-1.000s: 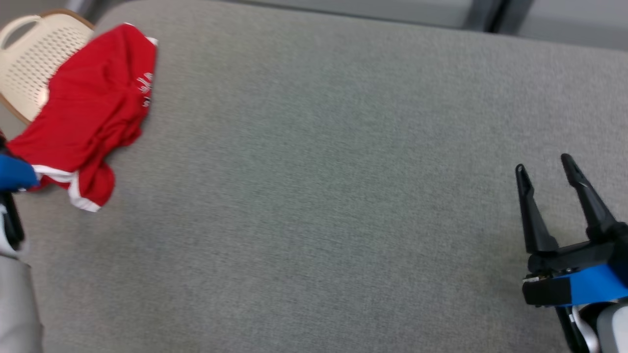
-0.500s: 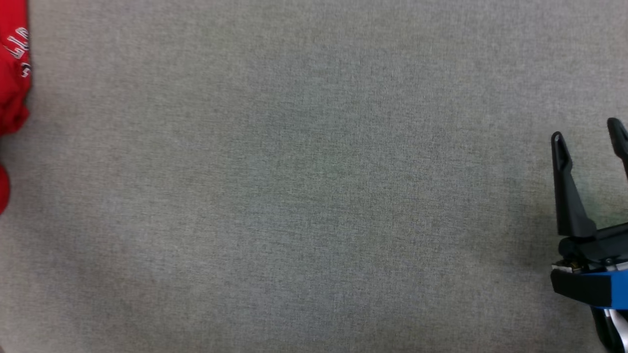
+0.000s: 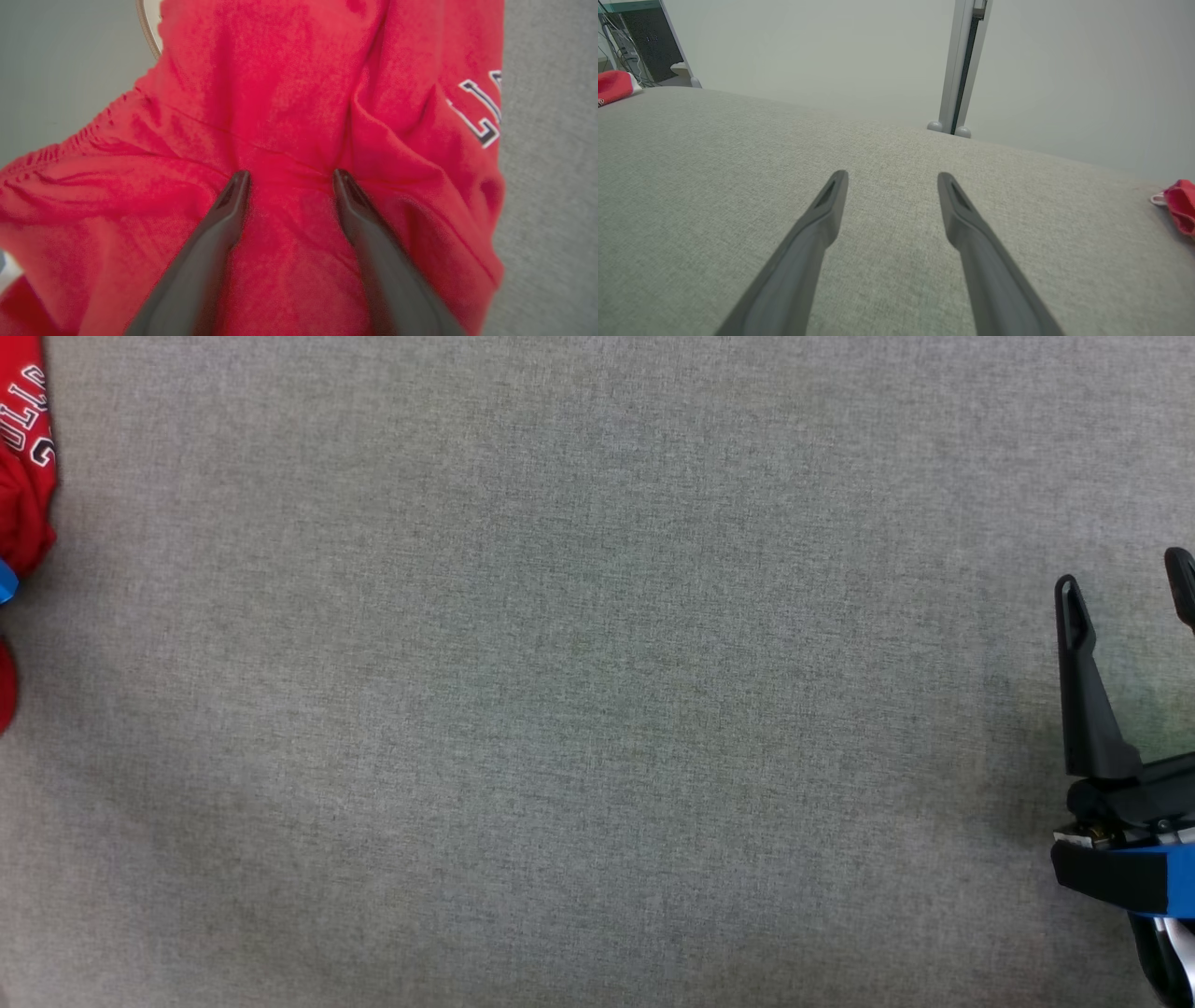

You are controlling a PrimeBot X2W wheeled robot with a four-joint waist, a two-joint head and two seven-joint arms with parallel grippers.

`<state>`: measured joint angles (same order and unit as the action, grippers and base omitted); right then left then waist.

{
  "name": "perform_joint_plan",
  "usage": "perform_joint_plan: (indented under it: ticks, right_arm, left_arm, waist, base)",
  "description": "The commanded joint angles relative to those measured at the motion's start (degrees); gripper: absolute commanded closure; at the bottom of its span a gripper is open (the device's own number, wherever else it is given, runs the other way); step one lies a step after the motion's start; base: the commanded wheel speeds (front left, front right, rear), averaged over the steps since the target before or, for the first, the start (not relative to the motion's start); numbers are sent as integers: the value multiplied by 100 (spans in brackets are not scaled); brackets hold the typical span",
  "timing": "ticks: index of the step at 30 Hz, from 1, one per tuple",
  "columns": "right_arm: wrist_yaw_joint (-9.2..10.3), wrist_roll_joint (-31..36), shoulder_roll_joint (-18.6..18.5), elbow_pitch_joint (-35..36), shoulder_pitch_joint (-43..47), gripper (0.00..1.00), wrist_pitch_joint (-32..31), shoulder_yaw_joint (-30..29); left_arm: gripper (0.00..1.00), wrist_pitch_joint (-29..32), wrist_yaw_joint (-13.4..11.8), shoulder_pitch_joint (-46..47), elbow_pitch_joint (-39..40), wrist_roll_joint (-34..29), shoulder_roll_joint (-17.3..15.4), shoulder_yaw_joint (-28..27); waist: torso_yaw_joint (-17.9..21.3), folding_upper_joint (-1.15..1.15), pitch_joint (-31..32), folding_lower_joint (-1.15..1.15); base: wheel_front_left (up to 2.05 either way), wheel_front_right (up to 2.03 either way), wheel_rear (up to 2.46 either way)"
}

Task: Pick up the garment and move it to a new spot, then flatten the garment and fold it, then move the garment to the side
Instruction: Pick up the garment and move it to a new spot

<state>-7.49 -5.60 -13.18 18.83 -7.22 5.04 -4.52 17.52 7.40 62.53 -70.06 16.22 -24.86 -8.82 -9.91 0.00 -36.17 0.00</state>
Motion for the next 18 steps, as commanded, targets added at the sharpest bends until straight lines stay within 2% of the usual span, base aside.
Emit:
perform_joint_plan:
  ticks: [1,2,5,9,14,18]
  right_arm:
    - [-1,5,-19,-24,-86,0,-15,21]
    - [-1,-6,-24,-41,-102,0,-9,36]
    - [-1,-36,-35,-90,-120,0,30,46]
    - [-1,-43,31,-147,-106,0,90,19]
    - [-1,-69,154,-352,-78,0,225,83]
    - [-1,-122,302,-594,-63,0,393,186]
  left_arm:
    - [73,267,9,-120,-143,112,150,86]
    - [100,366,9,-144,-130,194,168,135]
    - [100,543,10,-261,-16,411,132,288]
    - [100,347,12,-342,285,638,42,494]
    - [100,-316,9,-282,760,772,-166,766]
    - [100,-1074,7,-188,1150,766,-298,1046]
  waist:
    - [13,0,17,0]
    - [24,0,28,0]
    - [76,0,72,0]
    - [142,0,170,0]
    - [251,0,459,0]
    - [401,0,806,0]
  base:
    - [0,0,0]
    - [0,0,0]
    - [0,0,0]
    - [0,0,0]
    - [0,0,0]
    - [0,0,0]
